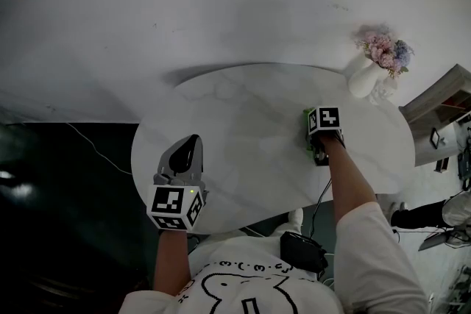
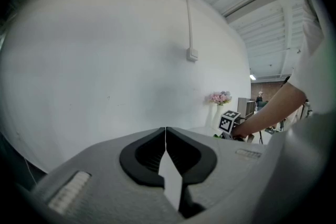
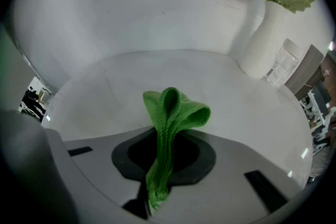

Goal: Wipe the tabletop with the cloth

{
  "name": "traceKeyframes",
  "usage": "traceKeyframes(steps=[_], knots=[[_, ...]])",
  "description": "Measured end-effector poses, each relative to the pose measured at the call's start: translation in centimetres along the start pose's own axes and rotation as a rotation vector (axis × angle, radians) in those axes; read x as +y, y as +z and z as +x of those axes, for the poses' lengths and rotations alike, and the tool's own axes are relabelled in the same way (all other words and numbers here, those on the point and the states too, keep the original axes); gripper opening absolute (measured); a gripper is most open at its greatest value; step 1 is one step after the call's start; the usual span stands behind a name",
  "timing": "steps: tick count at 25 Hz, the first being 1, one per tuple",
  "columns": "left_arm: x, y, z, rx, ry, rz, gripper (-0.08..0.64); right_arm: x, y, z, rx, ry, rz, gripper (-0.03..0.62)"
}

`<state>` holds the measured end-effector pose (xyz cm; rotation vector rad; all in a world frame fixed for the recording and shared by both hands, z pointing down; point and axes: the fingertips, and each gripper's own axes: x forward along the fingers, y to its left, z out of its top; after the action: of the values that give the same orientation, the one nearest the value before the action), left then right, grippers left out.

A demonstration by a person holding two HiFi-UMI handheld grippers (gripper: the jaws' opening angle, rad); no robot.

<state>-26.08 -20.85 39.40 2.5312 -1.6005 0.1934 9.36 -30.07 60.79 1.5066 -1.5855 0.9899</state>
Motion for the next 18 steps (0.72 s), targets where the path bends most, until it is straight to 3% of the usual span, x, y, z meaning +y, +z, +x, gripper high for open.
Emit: traceKeyframes(steps=[18], knots=[[2.8, -0.5, -1.9, -0.018, 0.036, -0.026, 0.018, 6.1, 0.5, 0.6, -0.01, 0.053, -0.046, 0.046]])
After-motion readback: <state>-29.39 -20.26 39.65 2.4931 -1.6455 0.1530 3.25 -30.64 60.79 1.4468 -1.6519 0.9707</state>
